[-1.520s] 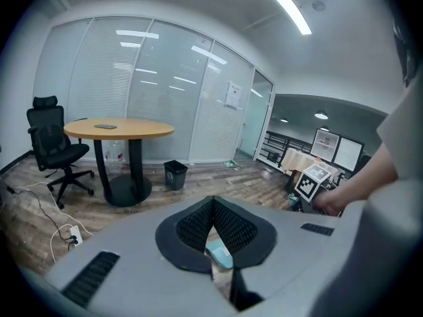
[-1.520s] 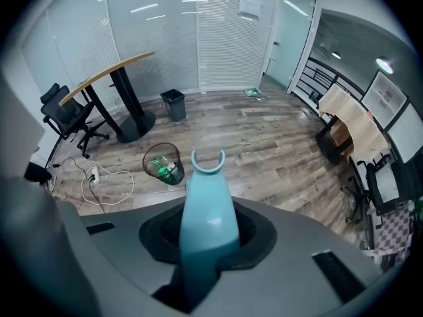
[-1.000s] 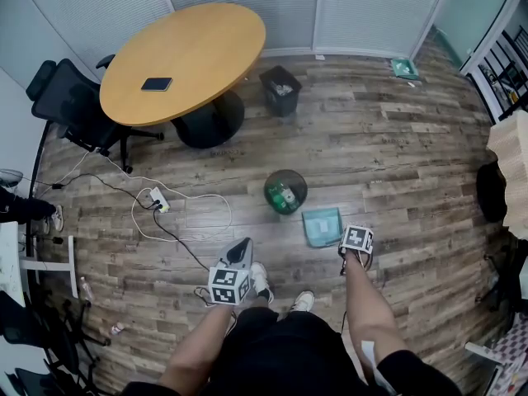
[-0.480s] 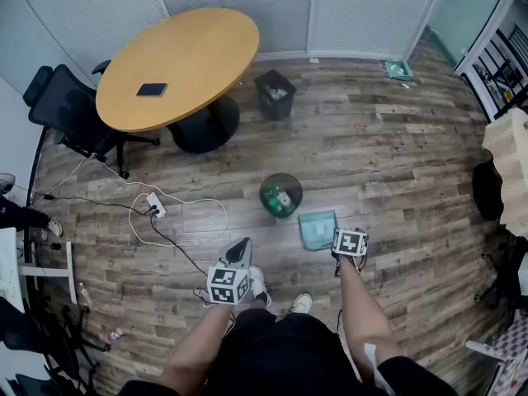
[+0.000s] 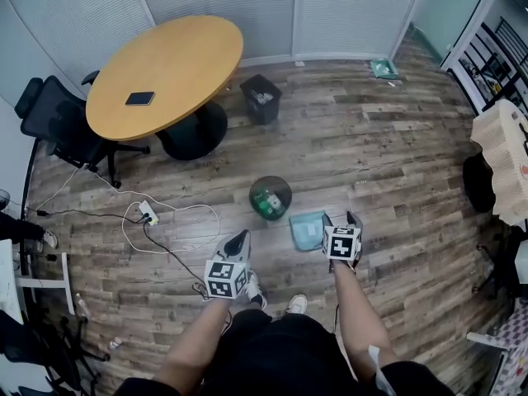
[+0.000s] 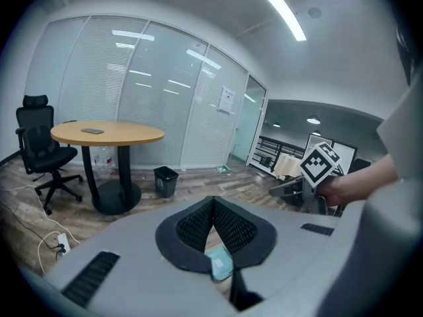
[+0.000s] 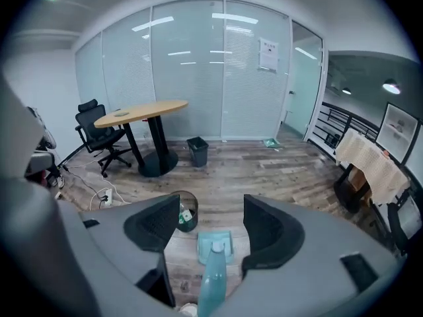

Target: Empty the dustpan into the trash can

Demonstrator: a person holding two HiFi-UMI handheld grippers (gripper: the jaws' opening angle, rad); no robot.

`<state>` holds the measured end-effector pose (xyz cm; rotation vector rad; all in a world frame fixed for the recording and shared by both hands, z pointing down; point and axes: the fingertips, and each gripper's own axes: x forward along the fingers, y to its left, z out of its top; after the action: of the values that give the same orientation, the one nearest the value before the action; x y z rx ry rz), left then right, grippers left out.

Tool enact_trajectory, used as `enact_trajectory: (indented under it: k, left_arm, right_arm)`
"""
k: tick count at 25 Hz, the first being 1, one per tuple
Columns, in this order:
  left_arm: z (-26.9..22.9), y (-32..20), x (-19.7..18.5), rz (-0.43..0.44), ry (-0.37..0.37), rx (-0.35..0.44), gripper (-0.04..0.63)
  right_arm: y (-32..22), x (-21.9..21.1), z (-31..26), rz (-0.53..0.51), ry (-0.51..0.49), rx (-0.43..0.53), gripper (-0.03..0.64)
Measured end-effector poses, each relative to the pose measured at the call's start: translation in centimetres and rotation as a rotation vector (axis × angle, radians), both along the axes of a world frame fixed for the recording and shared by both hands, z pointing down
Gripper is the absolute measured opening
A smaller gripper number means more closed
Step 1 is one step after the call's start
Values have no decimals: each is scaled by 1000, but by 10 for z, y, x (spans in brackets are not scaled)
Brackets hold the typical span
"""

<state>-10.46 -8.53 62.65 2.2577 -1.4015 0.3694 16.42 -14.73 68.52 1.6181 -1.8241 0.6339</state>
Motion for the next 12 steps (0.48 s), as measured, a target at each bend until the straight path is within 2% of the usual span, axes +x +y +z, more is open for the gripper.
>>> enact_trajectory:
  k: [12]
  left_arm:
    - [-30, -24, 46, 67, 58, 55, 21]
  right_arm:
    - [7, -28, -78, -88, -21, 179, 293]
